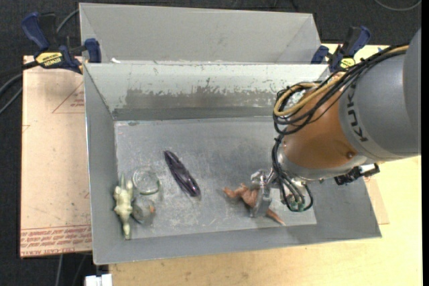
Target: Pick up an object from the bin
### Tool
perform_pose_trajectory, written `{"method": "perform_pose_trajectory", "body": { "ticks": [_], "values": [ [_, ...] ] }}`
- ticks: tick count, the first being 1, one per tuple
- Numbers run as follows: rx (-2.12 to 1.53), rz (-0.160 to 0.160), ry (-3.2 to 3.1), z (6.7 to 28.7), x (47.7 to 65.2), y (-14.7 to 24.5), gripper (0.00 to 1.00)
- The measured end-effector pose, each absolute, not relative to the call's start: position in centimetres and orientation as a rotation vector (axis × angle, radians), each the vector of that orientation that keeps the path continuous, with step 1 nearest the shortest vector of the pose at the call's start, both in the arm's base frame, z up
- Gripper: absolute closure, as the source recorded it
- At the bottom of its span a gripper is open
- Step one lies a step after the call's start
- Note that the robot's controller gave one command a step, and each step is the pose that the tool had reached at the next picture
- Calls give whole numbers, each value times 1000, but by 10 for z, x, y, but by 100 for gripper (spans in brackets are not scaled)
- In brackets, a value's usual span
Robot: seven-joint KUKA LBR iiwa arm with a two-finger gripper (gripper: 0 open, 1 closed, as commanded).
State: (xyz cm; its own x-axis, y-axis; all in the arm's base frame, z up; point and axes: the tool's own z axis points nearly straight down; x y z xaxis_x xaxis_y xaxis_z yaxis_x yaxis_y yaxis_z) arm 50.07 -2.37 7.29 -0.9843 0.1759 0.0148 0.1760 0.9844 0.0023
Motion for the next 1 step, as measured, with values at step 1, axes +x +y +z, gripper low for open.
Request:
{"method": "perform_pose_trajectory", "body": {
  "ticks": [1],
  "values": [
    [-276, -6, -3112, 85, 500, -24, 100]
  ]
}}
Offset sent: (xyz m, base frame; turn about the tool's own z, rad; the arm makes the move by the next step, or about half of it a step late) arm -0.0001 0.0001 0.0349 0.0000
